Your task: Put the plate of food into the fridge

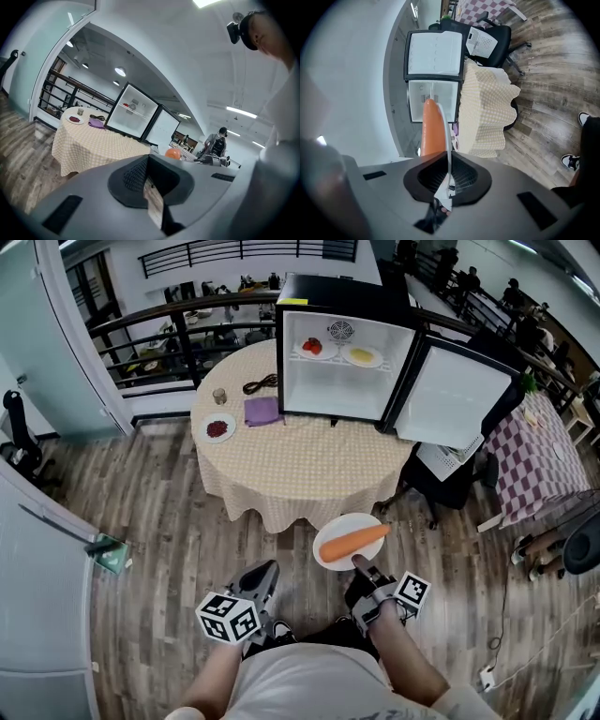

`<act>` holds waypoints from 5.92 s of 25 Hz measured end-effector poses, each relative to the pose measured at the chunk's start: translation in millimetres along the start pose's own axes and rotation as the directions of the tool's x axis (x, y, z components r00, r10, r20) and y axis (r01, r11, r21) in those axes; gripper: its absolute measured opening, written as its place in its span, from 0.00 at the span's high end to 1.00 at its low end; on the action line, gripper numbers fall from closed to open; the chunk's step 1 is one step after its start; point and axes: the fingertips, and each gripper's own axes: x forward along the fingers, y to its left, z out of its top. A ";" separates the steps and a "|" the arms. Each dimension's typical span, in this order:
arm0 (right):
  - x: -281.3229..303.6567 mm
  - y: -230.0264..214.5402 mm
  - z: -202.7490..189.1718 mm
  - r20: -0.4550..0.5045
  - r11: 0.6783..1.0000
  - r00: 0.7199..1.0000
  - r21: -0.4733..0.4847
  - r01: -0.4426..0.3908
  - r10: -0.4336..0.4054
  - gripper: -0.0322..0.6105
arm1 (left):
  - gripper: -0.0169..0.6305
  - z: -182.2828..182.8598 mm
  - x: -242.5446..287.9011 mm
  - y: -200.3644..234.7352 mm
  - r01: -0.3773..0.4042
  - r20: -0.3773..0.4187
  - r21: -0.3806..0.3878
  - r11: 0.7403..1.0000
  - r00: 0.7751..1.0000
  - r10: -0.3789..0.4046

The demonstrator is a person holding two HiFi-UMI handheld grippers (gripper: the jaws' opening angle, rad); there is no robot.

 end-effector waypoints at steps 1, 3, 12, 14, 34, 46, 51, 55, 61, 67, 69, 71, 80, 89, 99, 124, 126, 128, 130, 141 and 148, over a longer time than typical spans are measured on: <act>4.7 -0.3 -2.5 0.005 1.000 1.000 0.001 0.000 0.000 0.90 | 0.97 1.2 -2.3 7.3 -0.004 0.002 0.002 1.000 1.000 0.004; 13.1 -0.2 -5.7 0.017 1.000 1.000 0.004 0.000 0.000 0.90 | 0.97 4.2 -6.2 20.3 -0.014 0.006 0.002 1.000 1.000 0.014; 33.0 6.1 -0.1 0.034 1.000 0.999 0.001 0.016 -0.016 0.90 | 0.97 21.8 7.9 38.4 0.020 0.002 -0.010 1.000 1.000 -0.020; 40.6 4.2 6.2 0.036 1.000 0.999 0.007 0.021 -0.022 0.90 | 0.97 26.0 18.9 40.9 0.031 -0.004 -0.006 1.000 1.000 -0.031; 143.4 32.4 127.3 -0.031 0.999 0.999 0.027 0.021 -0.021 0.90 | 0.97 94.4 159.5 67.2 -0.028 -0.019 0.005 1.000 0.999 0.028; 192.4 37.3 191.6 -0.076 0.999 0.997 0.046 0.026 -0.022 0.90 | 0.97 121.0 233.1 77.9 -0.089 -0.016 -0.004 0.996 0.996 0.089; 203.6 38.7 203.0 -0.057 0.997 0.998 0.067 0.024 -0.020 0.90 | 0.97 126.2 249.7 85.7 -0.078 -0.040 -0.002 0.997 0.996 0.078; 214.7 38.3 209.5 -0.025 0.997 0.999 0.065 0.038 -0.036 0.90 | 0.97 137.0 265.9 94.8 -0.033 -0.051 0.002 0.999 0.998 0.033; 241.3 44.6 206.4 0.071 0.996 0.996 0.072 0.046 -0.051 0.90 | 0.97 158.1 284.0 123.1 0.060 -0.096 0.045 0.997 0.994 -0.055; 274.6 50.1 193.0 0.177 0.995 0.982 0.092 0.046 -0.062 0.90 | 0.97 179.0 291.9 160.2 0.168 -0.154 0.082 0.982 0.976 -0.154; 285.3 51.4 190.7 0.202 0.995 0.977 0.092 0.047 -0.065 0.90 | 0.97 185.9 293.3 170.0 0.190 -0.158 0.083 0.978 0.972 -0.176; 292.1 52.8 186.9 0.220 0.994 0.973 0.098 0.050 -0.070 0.90 | 0.97 191.0 290.9 176.1 0.206 -0.162 0.085 0.975 0.968 -0.191; 317.2 53.6 202.3 0.217 0.990 0.969 0.103 0.095 -0.115 0.89 | 0.97 199.6 287.1 193.1 0.163 -0.132 0.074 0.984 0.980 -0.152; 356.6 59.0 243.7 0.177 0.991 0.978 0.087 0.098 -0.112 0.89 | 0.97 191.1 289.8 184.1 0.090 -0.114 0.054 0.994 0.990 -0.083; 405.3 40.4 289.7 0.217 0.983 0.965 0.141 0.122 -0.150 0.89 | 0.97 184.2 301.8 176.6 0.059 -0.105 0.044 0.997 0.993 -0.054; 485.0 17.4 334.0 0.266 0.960 0.932 0.204 0.193 -0.244 0.89 | 0.97 168.1 300.5 185.7 0.033 -0.154 0.039 0.999 0.988 -0.027; 486.4 19.7 334.5 0.269 0.960 0.933 0.206 0.189 -0.241 0.89 | 0.97 167.6 299.9 185.6 0.031 -0.155 0.037 0.999 0.988 -0.025; 488.4 21.0 335.2 0.268 0.961 0.934 0.205 0.183 -0.235 0.88 | 0.97 166.8 300.0 185.7 0.030 -0.155 0.031 0.999 0.988 -0.025; 489.4 20.4 334.8 0.261 0.963 0.938 0.203 0.179 -0.229 0.88 | 0.97 165.8 299.9 185.2 0.031 -0.156 0.026 0.999 0.987 -0.026; 492.4 31.8 332.7 0.202 0.989 0.969 0.050 0.137 -0.145 0.71 | 0.97 157.8 299.5 188.2 0.027 -0.174 0.023 0.999 0.984 -0.022; 497.5 44.6 316.7 0.083 0.950 0.985 -0.262 0.171 -0.155 0.60 | 0.97 152.9 294.4 195.1 0.014 -0.187 0.010 1.000 0.982 -0.012</act>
